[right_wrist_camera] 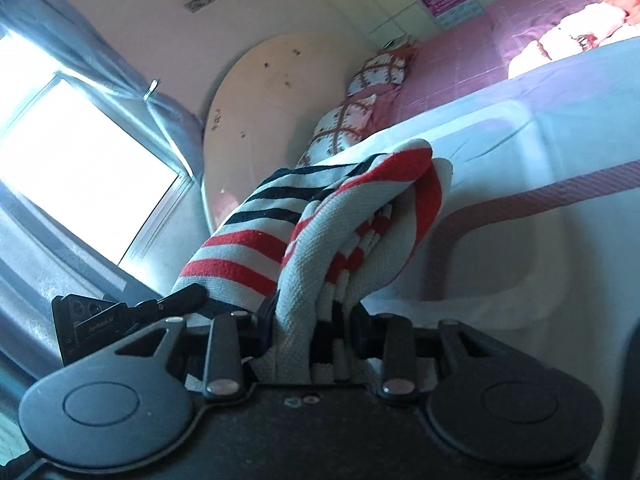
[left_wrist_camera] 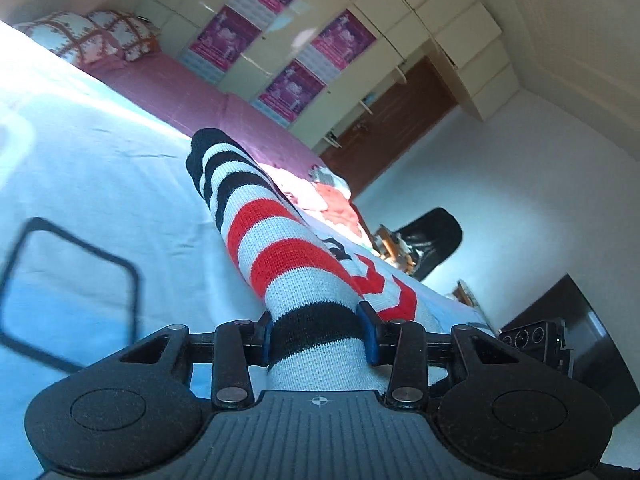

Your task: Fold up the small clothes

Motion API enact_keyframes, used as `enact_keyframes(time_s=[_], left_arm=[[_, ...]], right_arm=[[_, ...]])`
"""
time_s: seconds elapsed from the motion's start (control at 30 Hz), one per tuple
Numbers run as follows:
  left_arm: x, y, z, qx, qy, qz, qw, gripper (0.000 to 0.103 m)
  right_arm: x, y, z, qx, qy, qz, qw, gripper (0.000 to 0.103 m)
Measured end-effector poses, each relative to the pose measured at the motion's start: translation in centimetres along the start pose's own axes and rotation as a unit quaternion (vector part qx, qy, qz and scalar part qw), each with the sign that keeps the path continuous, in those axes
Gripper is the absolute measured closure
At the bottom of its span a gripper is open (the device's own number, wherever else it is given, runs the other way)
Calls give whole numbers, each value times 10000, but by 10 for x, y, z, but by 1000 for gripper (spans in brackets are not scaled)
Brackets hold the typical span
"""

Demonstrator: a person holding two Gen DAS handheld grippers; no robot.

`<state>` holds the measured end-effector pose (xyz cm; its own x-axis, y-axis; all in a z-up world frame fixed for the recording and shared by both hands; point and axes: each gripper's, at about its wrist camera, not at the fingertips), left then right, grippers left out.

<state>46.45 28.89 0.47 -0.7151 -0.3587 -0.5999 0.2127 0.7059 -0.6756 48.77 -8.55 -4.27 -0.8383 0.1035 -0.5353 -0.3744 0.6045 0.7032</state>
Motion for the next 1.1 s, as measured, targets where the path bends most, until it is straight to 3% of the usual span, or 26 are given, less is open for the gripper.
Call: enact_keyframes(time_s=[0.13,0.2,0.27,0.37,0.47,0.6,0.7,0.77,0.8,0.9,1.03,1.1], left_arm=[[18,56,-47,-555,20,-445,9975,63],[36,78,-48,-957,167,-619,9933,56],[51,88,-57,-963,-66,-766,9924,42],[64,83,-75,-1159,-375,-771,9895,40],[65,68,-99,-1240,-612,-342,9898,40],[70,28,-113,-1317,-679,457,9879,40],[82,3,-102,-1404,-379,965,9847,40],[93,3,-90,-1619,-57,1063,9811,40],[101,-2,-87,-1742,-10,1309,9760,41],[107,-14,-85,-1987,26,1733,9646,41],[114,-17,-96,-2088,50,1809,9611,40],[121,-19,-105,-2362,31,1804,9548,33]], right_arm=[[19,20,74,-135,600,54,9981,68],[33,19,96,218,806,128,9964,67],[39,7,92,54,594,441,9972,67],[38,15,66,421,486,387,9972,63],[41,52,27,881,197,-341,9953,81],[48,112,9,977,23,-1485,9841,91],[65,142,22,1197,295,-2189,9679,96],[80,139,43,1876,629,-2501,9478,103],[87,126,53,2152,836,-2440,9419,103],[98,108,50,2031,663,-2015,9559,103],[105,116,49,2273,399,-1947,9533,103],[105,113,41,2516,142,-1641,9537,103]])
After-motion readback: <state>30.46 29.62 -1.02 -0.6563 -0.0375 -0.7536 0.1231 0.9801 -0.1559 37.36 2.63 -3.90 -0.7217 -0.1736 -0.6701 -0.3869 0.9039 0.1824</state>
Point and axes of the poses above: each gripper's, at about its wrist camera, not at the fingertips, and z roughly the way its jaws point, y to its left, x to its underside, and after that the axes turned 4 degrees about y, right-handed
